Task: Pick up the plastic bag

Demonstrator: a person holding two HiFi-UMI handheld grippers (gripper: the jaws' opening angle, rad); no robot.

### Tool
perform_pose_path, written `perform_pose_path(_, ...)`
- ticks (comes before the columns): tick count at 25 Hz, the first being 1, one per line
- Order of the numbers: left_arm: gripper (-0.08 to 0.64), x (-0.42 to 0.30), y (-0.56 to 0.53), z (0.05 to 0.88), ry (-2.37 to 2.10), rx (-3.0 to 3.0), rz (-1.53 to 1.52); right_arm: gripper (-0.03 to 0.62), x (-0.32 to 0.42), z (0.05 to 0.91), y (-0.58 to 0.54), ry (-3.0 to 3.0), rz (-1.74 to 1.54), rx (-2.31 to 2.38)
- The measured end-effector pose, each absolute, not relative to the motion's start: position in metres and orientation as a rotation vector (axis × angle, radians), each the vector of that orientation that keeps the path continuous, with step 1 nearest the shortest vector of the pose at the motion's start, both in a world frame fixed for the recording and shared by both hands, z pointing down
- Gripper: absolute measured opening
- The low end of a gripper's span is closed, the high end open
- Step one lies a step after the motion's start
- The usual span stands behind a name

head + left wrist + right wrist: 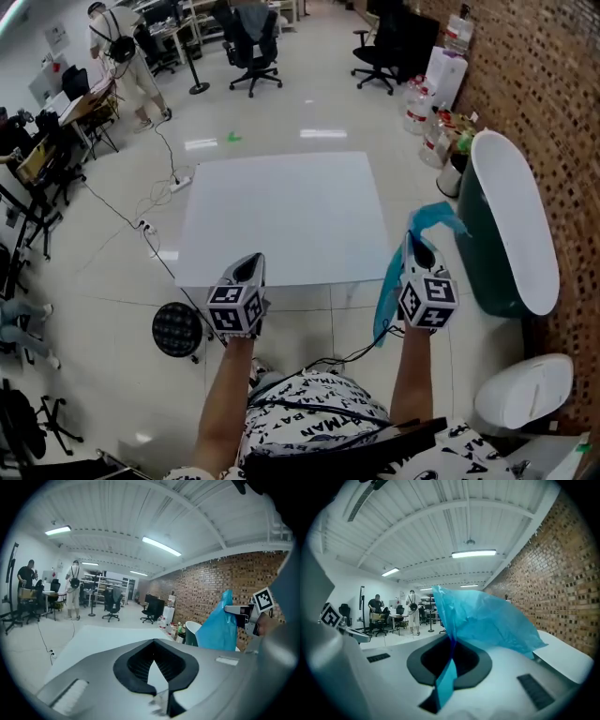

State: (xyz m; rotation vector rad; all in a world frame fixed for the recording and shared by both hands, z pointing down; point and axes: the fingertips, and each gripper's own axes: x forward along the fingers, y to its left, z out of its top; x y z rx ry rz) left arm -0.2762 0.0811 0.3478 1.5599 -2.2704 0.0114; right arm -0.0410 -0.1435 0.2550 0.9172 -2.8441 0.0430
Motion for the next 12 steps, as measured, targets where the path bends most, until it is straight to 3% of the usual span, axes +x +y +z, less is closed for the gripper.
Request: perform_pose_path(12,-0.011,-0.300,0.083,0.346,-2.233,1.600,0.089,0.005,-0.078,0.235,-0.118,-2.877,0.037,0.901)
